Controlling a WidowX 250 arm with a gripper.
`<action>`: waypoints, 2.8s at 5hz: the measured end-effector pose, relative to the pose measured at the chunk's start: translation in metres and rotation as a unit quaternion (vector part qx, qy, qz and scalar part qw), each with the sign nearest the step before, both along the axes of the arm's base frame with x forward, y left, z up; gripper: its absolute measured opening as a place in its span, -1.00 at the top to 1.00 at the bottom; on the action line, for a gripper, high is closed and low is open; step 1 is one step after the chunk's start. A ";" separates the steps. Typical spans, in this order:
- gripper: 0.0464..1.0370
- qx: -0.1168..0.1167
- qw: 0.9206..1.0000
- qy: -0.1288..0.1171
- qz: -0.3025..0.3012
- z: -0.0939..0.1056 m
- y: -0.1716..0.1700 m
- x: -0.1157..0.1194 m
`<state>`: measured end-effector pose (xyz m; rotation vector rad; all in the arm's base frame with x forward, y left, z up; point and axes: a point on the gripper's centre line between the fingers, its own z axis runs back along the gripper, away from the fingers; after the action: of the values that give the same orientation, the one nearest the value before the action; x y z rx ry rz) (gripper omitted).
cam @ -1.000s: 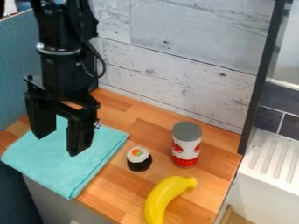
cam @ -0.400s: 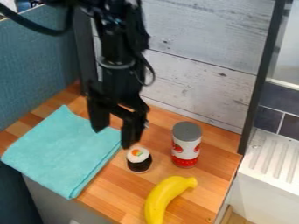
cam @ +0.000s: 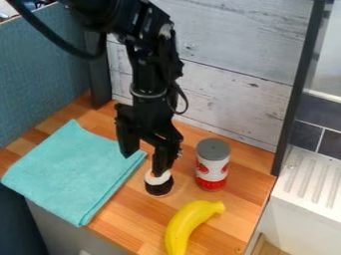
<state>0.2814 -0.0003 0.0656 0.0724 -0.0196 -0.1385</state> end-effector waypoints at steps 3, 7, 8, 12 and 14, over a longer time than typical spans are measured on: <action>-0.93 -0.025 0.999 0.022 -0.029 -0.023 -0.008 0.003; -0.12 -0.012 0.999 0.052 0.008 -0.043 -0.005 0.004; -0.09 -0.003 0.997 0.075 0.034 -0.006 -0.003 0.011; -0.09 -0.017 0.990 0.000 0.139 -0.010 0.027 0.092; -0.09 0.023 0.988 0.005 0.155 -0.039 0.039 0.095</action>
<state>0.3766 0.0386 0.0264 0.1198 0.0042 0.1723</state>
